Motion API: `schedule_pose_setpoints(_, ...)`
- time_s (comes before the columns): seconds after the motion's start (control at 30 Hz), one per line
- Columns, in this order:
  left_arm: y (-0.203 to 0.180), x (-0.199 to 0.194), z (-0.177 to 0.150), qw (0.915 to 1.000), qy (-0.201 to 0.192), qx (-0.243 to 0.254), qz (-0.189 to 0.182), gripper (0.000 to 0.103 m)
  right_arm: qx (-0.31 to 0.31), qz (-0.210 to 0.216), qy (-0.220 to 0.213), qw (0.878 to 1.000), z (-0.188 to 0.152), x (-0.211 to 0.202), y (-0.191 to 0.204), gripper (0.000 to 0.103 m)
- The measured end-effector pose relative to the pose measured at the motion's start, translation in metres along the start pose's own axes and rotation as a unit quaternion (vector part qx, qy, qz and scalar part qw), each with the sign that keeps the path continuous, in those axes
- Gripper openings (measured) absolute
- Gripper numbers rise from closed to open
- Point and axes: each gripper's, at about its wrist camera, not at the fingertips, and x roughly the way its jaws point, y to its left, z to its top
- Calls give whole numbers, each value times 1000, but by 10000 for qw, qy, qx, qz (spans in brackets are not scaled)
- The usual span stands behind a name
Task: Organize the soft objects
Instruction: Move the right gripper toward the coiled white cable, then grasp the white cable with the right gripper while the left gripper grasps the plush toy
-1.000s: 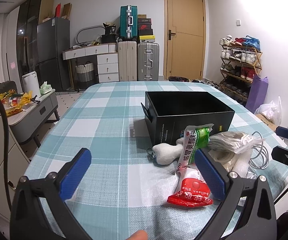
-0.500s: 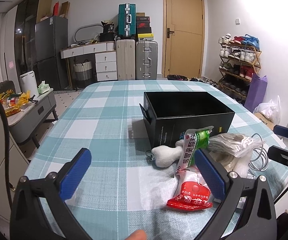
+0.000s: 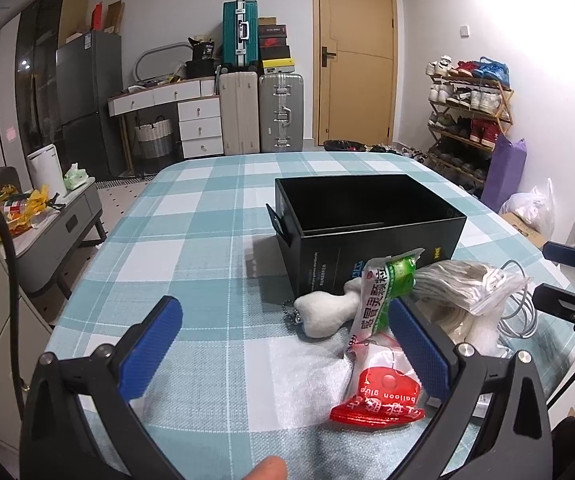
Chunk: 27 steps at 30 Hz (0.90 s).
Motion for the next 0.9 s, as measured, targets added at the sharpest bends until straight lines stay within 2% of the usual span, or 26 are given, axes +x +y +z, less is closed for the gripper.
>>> schedule_pose_setpoints(0.13,-2,4,0,9999,64,101,36,103,19,25,63,10000,-1,4,-4,103)
schedule_pose_setpoints(0.4,-4,12,-2,9993,255,140,-232,103,108,197,274,9994,-6,13,-7,103)
schedule_pose_setpoints(0.67,-12,15,-2,9983,300,334,-363,103,340,31,525,9980,-10,23,-19,102)
schedule_pose_setpoints(0.77,-14,14,0,9982,281,381,-381,103,372,-146,608,9974,-11,25,-24,95)
schedule_pose_setpoints(0.9,-15,15,1,9979,290,388,-436,103,536,-143,802,9952,-14,32,-32,85)
